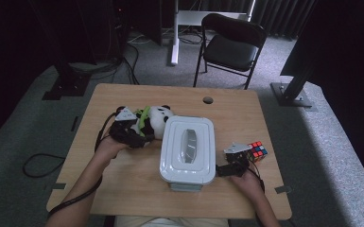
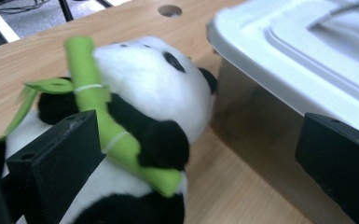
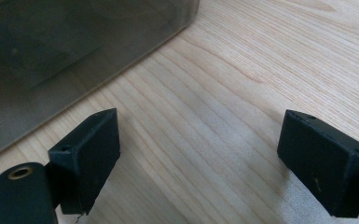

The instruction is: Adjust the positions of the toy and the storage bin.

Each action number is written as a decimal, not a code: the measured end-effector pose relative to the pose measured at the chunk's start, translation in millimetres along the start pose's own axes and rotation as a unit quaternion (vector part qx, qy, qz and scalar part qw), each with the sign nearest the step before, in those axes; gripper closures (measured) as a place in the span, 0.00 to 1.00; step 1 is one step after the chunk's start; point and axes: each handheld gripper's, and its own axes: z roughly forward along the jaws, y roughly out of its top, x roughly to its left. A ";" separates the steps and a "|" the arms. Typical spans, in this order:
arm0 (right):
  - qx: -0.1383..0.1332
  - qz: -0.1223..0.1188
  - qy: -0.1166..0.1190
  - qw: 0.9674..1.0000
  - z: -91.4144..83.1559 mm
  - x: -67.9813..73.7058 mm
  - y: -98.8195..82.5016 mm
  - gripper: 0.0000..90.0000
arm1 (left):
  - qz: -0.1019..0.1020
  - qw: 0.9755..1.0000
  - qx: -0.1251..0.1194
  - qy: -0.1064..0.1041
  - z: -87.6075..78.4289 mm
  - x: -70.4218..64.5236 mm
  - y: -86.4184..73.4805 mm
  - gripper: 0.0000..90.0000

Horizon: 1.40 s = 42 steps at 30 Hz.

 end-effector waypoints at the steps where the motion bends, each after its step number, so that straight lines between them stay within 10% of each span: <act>1: 0.000 0.000 0.000 1.000 0.0 0.0 0.0 0.14 | 0.001 1.000 0.000 -0.002 -0.9 -3.6 -1.7 0.01; 25: 0.000 0.000 0.000 1.000 -0.1 0.1 -0.1 0.14 | 0.014 0.999 -0.035 -0.016 -7.9 -40.2 -43.2 0.01; 42: 0.000 0.001 0.000 1.000 -0.1 0.1 -0.1 0.14 | 0.012 0.999 -0.017 -0.029 9.9 -47.5 -75.0 0.01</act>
